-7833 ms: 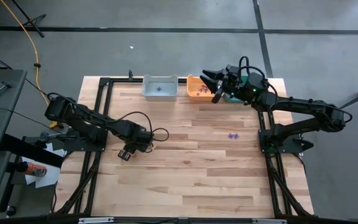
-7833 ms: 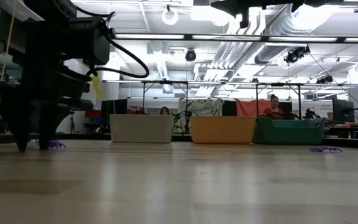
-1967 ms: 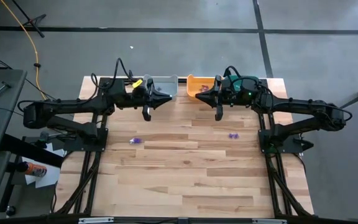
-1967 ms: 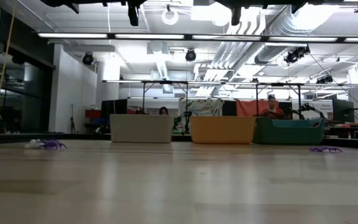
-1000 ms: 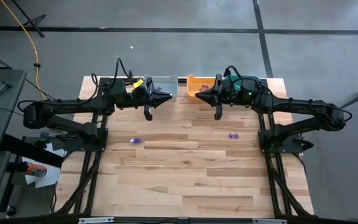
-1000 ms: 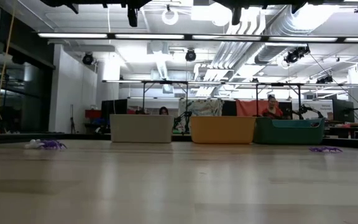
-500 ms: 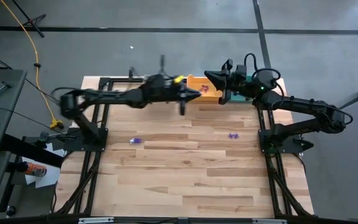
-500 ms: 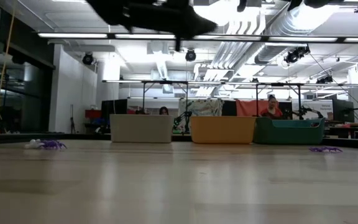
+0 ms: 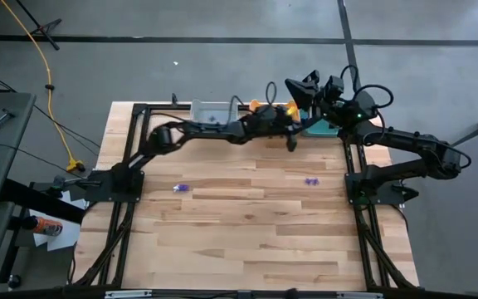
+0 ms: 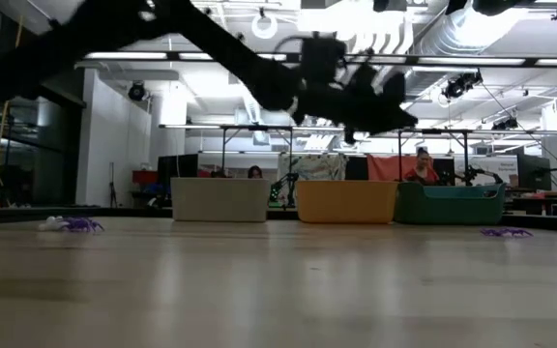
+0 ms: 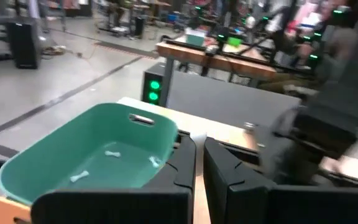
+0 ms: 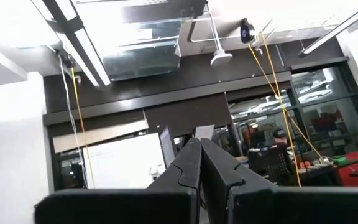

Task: Sort Halloween decoration
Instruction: Put the white bone toy into the green bin

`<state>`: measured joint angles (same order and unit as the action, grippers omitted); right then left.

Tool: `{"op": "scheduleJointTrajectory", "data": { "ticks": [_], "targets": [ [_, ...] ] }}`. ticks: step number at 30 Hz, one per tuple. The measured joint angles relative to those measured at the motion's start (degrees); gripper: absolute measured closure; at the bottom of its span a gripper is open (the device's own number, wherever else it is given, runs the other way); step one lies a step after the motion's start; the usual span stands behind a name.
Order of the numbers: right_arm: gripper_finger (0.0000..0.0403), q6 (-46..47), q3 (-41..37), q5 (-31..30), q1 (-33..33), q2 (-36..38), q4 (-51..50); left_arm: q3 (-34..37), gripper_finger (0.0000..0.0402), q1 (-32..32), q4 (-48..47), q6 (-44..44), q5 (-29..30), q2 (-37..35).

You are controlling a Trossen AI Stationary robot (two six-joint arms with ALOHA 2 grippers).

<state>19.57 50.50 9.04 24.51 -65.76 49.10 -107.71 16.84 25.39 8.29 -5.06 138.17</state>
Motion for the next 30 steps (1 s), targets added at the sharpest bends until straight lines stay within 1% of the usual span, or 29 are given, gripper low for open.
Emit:
{"op": "scheduleJointTrajectory", "data": {
  "ticks": [6, 10, 11, 14, 15, 17, 20, 24, 27, 30],
  "targets": [
    [0.0403, 0.12, 0.00, 0.02, -0.15, 0.00, -2.86, -17.61, 0.0401, 1.14, 0.19, 0.09, 4.31, 13.49],
    [0.0403, 1.18, 0.00, 0.04, -0.15, 0.00, -4.70, -26.43, 0.0396, 2.25, -4.06, 1.67, 4.53, 19.75],
    [0.0403, 1.11, 0.00, 0.04, -0.15, 0.00, -5.07, -27.32, 0.0392, 2.42, -6.34, 2.19, 4.77, 20.31],
    [0.0403, 1.07, 0.00, 0.07, -0.15, -0.02, -5.45, -26.67, 0.0376, 2.76, -9.52, 2.26, 9.39, 20.37],
    [0.0403, 1.05, 0.00, 0.09, -0.15, -0.02, -5.56, -26.67, 0.0369, 2.83, -10.45, 2.10, 10.00, 20.37],
    [0.0403, 1.01, 0.00, 0.09, -0.13, -0.02, -5.68, -27.10, 0.0349, 3.05, -11.39, 2.12, 9.83, 20.37],
    [0.0403, 0.98, 0.00, 0.13, -0.13, -0.04, -5.71, -27.33, 0.0315, 3.09, -10.80, 2.08, 7.81, 20.14],
    [0.0403, 0.93, 0.00, 0.13, -0.13, -0.04, -5.57, -27.31, 0.0270, 3.44, -13.24, 2.07, 6.36, 18.50],
    [0.0403, 0.96, 0.00, 0.13, -0.13, -0.07, -5.05, -27.31, 0.0245, 4.11, -21.59, 0.73, 5.31, 15.10],
    [0.0403, 0.94, 0.00, 0.13, -0.13, -0.07, -3.99, -27.29, 0.0232, 5.46, -31.33, -3.60, 3.04, 9.91]
  ]
}}
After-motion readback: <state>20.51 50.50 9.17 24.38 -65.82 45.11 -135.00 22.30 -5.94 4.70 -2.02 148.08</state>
